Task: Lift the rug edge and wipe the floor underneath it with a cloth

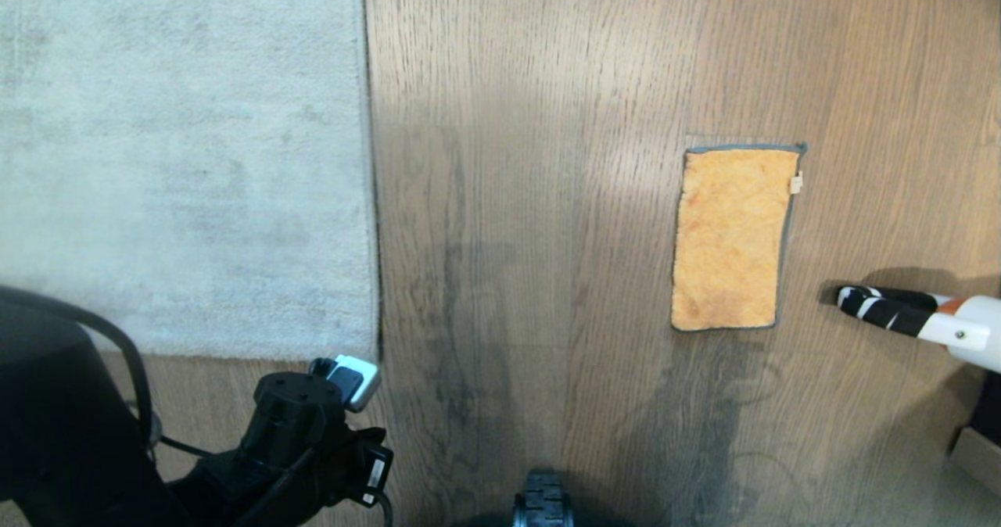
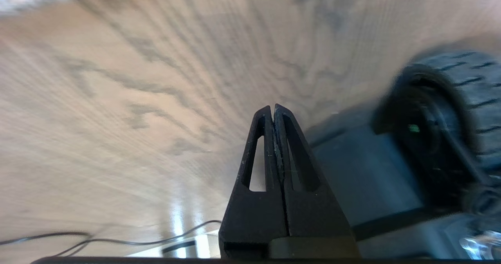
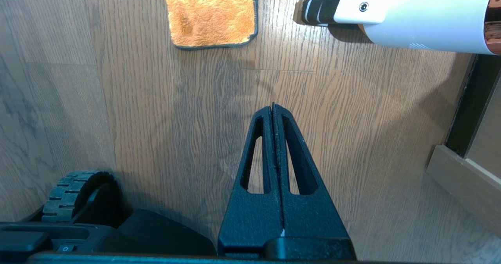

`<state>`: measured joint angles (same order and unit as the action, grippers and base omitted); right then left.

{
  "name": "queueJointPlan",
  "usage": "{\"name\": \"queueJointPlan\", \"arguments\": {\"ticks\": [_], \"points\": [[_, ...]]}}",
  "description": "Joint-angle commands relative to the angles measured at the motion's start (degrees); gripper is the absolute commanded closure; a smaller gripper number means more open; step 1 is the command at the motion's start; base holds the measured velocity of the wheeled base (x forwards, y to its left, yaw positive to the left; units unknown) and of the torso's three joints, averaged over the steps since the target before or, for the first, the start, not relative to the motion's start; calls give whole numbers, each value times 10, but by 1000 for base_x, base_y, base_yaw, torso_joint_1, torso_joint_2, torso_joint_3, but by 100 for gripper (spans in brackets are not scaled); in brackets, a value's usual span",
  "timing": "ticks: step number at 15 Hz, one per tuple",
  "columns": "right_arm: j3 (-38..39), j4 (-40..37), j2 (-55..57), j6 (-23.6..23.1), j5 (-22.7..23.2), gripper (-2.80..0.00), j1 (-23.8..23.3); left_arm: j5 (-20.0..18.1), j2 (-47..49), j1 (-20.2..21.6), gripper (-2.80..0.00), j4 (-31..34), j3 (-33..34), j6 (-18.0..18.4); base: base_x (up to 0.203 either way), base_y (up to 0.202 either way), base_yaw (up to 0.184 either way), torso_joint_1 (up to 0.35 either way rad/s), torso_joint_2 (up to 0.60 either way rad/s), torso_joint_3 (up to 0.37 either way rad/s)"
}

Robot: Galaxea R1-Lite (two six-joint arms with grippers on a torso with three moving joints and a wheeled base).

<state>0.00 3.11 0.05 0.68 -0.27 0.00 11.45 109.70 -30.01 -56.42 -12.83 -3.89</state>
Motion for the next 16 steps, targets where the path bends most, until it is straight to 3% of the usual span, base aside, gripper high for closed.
{"name": "queueJointPlan", "arguments": {"ticks": [1,5,11,13,16], "points": [[0,1,0,0,0,0,0,7,-9,1,0,-3,2,4,0,0,0,0,0,0],[0,1,0,0,0,0,0,50,-14,6,0,1,25,11,0,0,0,0,0,0],[0,0,0,0,0,0,0,79,-2,22,0,-6,31,27,0,0,0,0,0,0],[0,0,0,0,0,0,0,80,17,27,0,-36,32,27,0,0,0,0,0,0],[0,1,0,0,0,0,0,83,69,42,0,-139,32,38,0,0,0,0,0,0]]}}
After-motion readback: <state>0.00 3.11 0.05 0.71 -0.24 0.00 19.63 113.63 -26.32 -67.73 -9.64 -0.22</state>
